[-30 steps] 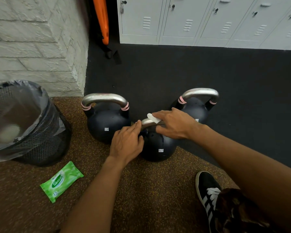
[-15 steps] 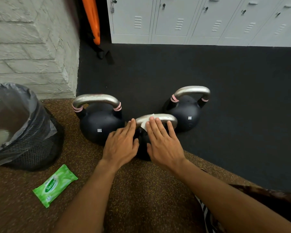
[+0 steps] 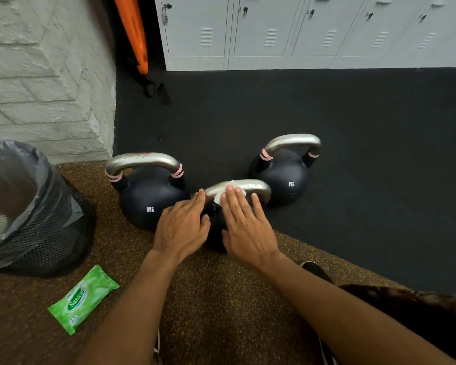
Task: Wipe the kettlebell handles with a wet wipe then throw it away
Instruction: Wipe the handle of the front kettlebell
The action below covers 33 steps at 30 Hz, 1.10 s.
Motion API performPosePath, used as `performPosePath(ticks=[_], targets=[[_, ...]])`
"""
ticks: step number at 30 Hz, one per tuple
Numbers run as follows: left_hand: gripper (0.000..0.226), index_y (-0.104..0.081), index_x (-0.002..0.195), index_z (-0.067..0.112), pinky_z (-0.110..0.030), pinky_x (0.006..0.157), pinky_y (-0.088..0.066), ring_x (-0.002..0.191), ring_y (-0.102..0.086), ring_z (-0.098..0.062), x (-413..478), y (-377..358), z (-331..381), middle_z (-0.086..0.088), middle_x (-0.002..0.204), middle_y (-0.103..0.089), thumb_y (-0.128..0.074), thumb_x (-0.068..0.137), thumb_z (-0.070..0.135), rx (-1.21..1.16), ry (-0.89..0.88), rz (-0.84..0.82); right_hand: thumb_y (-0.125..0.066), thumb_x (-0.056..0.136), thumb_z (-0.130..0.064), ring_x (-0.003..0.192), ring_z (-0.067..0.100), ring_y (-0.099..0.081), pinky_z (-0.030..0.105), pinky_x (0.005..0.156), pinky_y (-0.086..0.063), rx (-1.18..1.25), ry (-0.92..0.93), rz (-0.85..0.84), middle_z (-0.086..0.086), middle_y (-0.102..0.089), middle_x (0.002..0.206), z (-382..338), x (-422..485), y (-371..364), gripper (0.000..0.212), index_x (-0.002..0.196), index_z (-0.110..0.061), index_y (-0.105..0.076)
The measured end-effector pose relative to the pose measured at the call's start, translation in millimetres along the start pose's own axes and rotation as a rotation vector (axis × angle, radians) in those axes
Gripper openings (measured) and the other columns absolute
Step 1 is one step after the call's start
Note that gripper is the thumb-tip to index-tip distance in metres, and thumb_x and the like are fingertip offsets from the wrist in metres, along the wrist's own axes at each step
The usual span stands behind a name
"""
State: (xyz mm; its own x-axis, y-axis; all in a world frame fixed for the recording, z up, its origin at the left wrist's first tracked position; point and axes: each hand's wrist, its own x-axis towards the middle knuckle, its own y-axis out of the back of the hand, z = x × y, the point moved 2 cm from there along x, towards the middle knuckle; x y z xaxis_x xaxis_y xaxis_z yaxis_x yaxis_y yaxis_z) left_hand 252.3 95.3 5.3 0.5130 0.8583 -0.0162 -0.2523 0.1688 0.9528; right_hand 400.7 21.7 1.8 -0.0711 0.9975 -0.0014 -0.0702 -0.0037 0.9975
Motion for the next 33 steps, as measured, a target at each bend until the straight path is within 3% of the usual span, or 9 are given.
performPosePath(ticks=[4, 8, 11, 18, 24, 29, 33], targets=[[0.063, -0.024, 0.157, 0.017, -0.04, 0.113, -0.038, 0.139, -0.044, -0.017, 1.9, 1.6, -0.1, -0.002, 0.155, -0.045, -0.045, 0.101, 0.038, -0.002, -0.002, -0.03, -0.04, 0.097, -0.04, 0.152, 0.028, 0.006, 0.054, 0.122, -0.003, 0.002, 0.034, -0.017, 0.016, 0.005, 0.164, -5.2, 0.7, 0.9, 0.077, 0.157, -0.006, -0.005], [0.062, -0.028, 0.156, 0.015, -0.039, 0.109, -0.042, 0.134, -0.049, -0.017, 2.1, 4.3, 0.4, -0.003, 0.149, -0.051, -0.044, 0.1, 0.037, 0.018, -0.006, -0.034, -0.047, 0.093, -0.04, 0.153, 0.028, -0.004, 0.055, 0.121, -0.014, 0.048, -0.049, -0.005, 0.015, -0.003, 0.165, 4.6, -7.5, -4.7, 0.079, 0.156, -0.007, -0.012], [0.062, -0.031, 0.155, 0.013, -0.039, 0.105, -0.044, 0.13, -0.052, -0.018, 1.6, 3.6, 0.6, -0.003, 0.146, -0.055, -0.042, 0.099, 0.038, 0.062, -0.02, -0.019, -0.045, 0.094, -0.042, 0.152, 0.029, -0.005, 0.055, 0.121, -0.015, 0.053, -0.056, -0.007, 0.016, -0.003, 0.164, 6.6, -8.6, -5.9, 0.079, 0.156, -0.005, -0.012], [0.065, -0.03, 0.155, 0.015, -0.04, 0.108, -0.041, 0.136, -0.047, -0.017, 2.7, 10.3, 11.2, -0.003, 0.155, -0.043, -0.03, 0.097, 0.044, 0.15, -0.095, -0.003, -0.033, 0.1, -0.041, 0.153, 0.028, -0.002, 0.055, 0.122, -0.009, 0.058, -0.01, 0.025, 0.016, -0.005, 0.164, -3.7, 9.0, 8.0, 0.069, 0.156, -0.007, -0.012], [0.06, -0.026, 0.157, 0.018, -0.042, 0.112, -0.032, 0.142, -0.039, -0.021, 7.1, 29.5, 8.6, 0.0, 0.157, -0.041, -0.033, 0.102, 0.04, 0.237, -0.158, -0.058, -0.044, 0.095, -0.043, 0.152, 0.027, -0.004, 0.055, 0.121, -0.012, 0.055, -0.03, -0.008, 0.015, -0.003, 0.164, 9.0, -1.2, 7.7, 0.077, 0.156, -0.009, -0.011], [0.058, -0.025, 0.157, 0.018, -0.042, 0.113, -0.032, 0.143, -0.038, -0.02, 8.1, 30.8, 9.9, 0.001, 0.159, -0.038, -0.032, 0.104, 0.039, 0.25, -0.155, -0.078, -0.033, 0.1, -0.041, 0.152, 0.029, 0.005, 0.051, 0.121, 0.004, 0.095, -0.033, -0.037, 0.015, 0.003, 0.164, -0.4, 9.4, 20.2, 0.073, 0.156, -0.007, -0.002], [0.058, -0.027, 0.156, 0.017, -0.041, 0.112, -0.038, 0.139, -0.043, -0.018, 9.1, 32.9, 8.5, -0.001, 0.156, -0.043, -0.038, 0.103, 0.036, 0.137, -0.054, -0.036, -0.028, 0.102, -0.04, 0.153, 0.026, 0.005, 0.054, 0.121, 0.005, 0.099, 0.016, -0.049, 0.014, 0.0, 0.166, -9.6, 23.6, 28.1, 0.068, 0.157, -0.008, -0.006]])
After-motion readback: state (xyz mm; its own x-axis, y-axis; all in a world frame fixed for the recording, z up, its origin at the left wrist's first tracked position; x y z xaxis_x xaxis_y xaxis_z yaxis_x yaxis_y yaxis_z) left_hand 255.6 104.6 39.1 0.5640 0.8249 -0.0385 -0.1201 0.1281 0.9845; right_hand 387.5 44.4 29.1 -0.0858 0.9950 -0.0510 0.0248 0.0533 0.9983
